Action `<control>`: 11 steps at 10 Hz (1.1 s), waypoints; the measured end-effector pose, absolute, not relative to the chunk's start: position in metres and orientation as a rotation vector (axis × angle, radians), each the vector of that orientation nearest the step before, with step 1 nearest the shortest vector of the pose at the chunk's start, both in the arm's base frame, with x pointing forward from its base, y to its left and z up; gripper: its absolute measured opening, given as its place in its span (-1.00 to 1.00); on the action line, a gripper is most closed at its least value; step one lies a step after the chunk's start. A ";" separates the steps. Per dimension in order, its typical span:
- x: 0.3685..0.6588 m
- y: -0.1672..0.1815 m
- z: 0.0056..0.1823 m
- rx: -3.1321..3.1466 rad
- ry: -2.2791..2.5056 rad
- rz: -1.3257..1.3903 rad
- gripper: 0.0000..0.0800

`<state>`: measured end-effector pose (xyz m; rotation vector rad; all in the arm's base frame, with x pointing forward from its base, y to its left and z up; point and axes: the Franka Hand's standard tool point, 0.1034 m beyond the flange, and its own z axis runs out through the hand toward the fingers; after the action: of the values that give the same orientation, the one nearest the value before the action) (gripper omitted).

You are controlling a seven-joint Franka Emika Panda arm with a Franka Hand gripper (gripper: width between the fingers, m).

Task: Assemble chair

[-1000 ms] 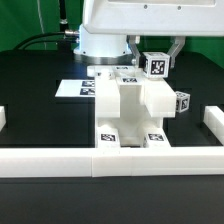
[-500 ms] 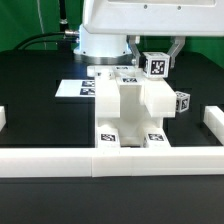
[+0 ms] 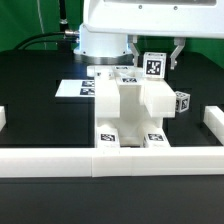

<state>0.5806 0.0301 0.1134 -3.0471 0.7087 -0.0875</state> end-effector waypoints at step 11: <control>0.584 0.036 0.115 -2.658 1.538 -0.084 0.34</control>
Offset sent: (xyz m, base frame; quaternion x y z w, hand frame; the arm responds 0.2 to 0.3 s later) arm -0.0041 -0.0145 -0.0072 -0.0266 0.0166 0.2825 0.9587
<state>0.5838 0.0362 0.1145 -2.6582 1.5380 -0.0839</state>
